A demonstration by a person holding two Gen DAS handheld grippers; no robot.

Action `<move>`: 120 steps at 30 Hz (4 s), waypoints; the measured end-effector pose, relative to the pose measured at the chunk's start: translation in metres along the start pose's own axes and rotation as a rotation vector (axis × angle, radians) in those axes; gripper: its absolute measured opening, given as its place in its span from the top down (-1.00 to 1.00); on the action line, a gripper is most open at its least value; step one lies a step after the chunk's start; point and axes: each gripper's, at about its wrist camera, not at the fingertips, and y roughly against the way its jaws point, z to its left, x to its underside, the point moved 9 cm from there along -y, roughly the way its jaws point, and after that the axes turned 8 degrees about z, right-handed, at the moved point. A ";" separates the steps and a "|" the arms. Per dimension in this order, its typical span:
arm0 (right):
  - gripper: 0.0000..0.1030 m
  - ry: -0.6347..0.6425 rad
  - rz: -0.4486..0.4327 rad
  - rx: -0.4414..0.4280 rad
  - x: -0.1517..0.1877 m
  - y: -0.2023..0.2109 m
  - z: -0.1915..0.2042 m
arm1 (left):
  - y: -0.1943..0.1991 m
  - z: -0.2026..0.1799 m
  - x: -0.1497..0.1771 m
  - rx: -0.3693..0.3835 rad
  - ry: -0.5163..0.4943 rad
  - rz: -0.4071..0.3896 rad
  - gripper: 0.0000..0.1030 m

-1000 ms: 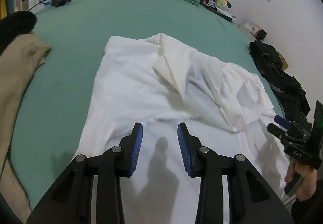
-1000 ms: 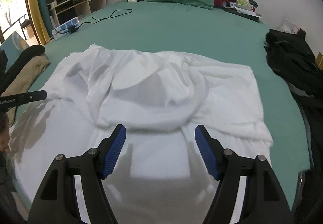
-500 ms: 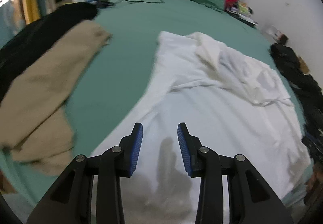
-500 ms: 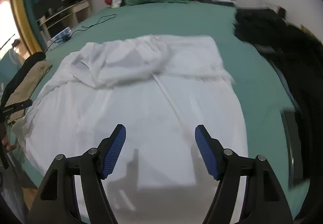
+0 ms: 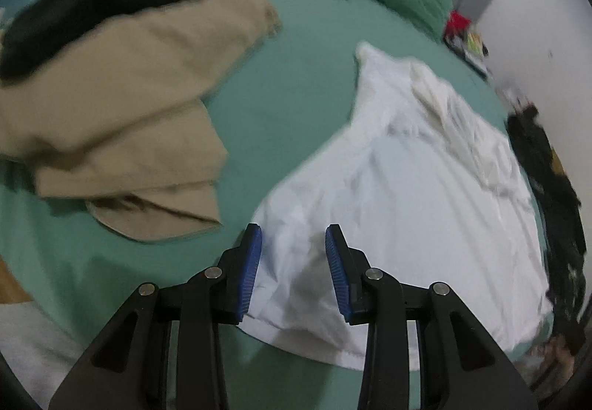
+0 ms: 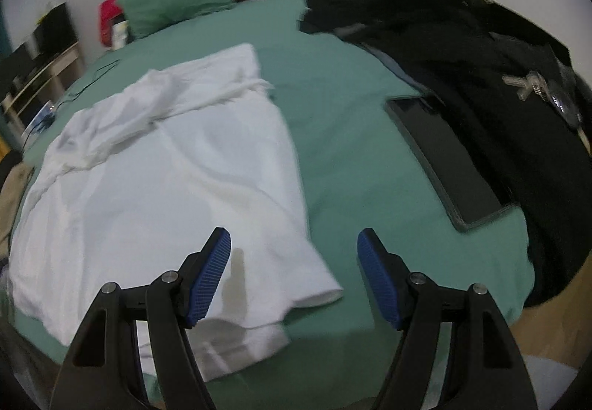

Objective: Fold large clothes

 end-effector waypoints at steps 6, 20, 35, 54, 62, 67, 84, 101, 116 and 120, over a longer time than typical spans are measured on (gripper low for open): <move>-0.39 -0.106 0.059 -0.079 0.015 -0.016 -0.016 | -0.004 -0.005 0.003 -0.058 -0.073 -0.008 0.25; 0.81 -0.043 0.088 -0.255 0.030 -0.021 0.019 | -0.001 0.006 0.001 -0.036 0.006 -0.027 -0.33; 0.89 -0.166 -0.028 -0.405 0.022 0.021 0.014 | 0.011 -0.024 0.036 -0.048 -0.105 0.072 0.90; 0.90 -0.049 -0.211 -0.322 0.026 0.131 0.011 | 0.153 -0.026 0.026 0.084 -0.084 -0.150 0.91; 0.90 -0.011 -0.297 -0.313 -0.007 0.156 0.010 | 0.182 -0.061 -0.008 0.190 -0.094 -0.226 0.90; 0.90 0.017 -0.333 -0.323 -0.049 0.150 0.016 | 0.176 -0.084 -0.055 0.201 -0.097 -0.279 0.90; 0.89 0.067 -0.183 -0.342 -0.195 -0.007 0.057 | 0.023 -0.105 -0.189 0.142 -0.014 -0.174 0.90; -0.33 0.054 -0.109 -0.083 -0.224 -0.080 0.073 | -0.054 -0.069 -0.210 0.041 0.052 -0.073 0.29; -0.36 0.544 0.112 -0.341 -0.105 -0.073 0.176 | -0.071 -0.209 -0.065 0.092 -0.441 0.195 0.29; -0.36 0.507 0.157 -0.316 -0.108 -0.094 0.174 | -0.082 -0.219 -0.077 -0.013 -0.470 0.150 0.29</move>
